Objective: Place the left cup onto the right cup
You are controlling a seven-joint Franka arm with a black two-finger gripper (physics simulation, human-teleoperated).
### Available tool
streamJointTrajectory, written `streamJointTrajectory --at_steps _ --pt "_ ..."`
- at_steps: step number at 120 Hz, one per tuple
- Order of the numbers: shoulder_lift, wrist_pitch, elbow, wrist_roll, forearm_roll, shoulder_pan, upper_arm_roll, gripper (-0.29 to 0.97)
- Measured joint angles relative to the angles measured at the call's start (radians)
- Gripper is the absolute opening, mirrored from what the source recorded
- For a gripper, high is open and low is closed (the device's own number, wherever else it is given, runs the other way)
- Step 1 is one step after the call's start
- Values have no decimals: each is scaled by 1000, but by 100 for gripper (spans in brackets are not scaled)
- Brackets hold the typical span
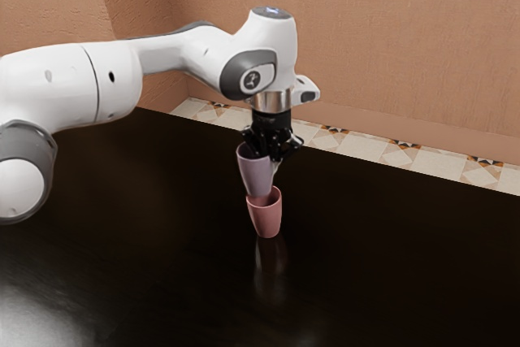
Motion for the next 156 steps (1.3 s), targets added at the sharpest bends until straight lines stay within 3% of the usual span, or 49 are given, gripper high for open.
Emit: streamJointTrajectory --at_steps 110,135,156 --pt "34 8 -1 -28 0 -6 -8 -10" --pt "35 18 -18 -29 -7 -4 -4 33" --pt "35 23 -19 -30 -9 -4 -3 53"
